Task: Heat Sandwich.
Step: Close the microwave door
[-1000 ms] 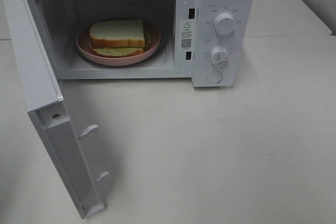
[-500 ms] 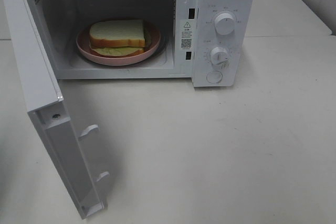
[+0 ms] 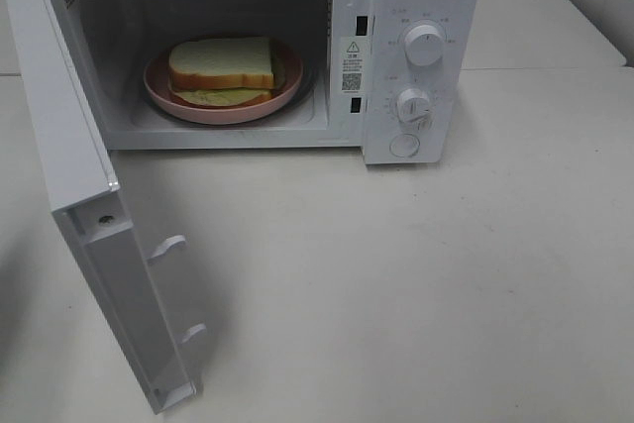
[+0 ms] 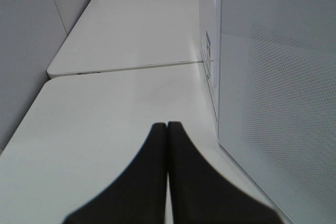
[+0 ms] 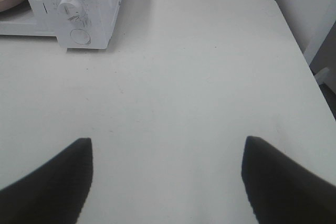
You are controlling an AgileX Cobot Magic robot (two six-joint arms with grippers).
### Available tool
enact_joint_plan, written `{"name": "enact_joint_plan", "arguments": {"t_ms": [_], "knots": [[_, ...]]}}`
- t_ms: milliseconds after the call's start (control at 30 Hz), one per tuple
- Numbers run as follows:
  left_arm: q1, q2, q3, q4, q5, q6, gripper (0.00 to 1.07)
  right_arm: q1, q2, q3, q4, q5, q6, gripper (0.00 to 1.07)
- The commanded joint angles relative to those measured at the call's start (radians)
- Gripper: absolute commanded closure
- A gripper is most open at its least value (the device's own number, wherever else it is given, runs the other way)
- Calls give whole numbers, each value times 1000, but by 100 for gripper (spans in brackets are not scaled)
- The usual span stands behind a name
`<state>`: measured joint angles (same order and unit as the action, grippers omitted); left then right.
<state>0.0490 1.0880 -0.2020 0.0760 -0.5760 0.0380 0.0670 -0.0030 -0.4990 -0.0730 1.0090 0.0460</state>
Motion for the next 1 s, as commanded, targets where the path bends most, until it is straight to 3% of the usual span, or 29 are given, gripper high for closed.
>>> {"name": "enact_joint_plan", "arguments": {"t_ms": [33,267,700,833,1000], "knots": [[-13,42,-10,6,-72,-38,107,-8,-27,1,4,-11,-8,32],[-112,189,-46,90,-160,-38,107,-8,-27,1,4,-11,-8,32],[-303,364,-117,90,-234,-38,107,-8,-27,1,4,-11,-8,32],[-362,403,-166,74,-235,-38,107,-8,-27,1,4,-11,-8,32],[-452,448,-231,-26,-232,-18,107,-8,-27,1,4,-11,-8,32]]}}
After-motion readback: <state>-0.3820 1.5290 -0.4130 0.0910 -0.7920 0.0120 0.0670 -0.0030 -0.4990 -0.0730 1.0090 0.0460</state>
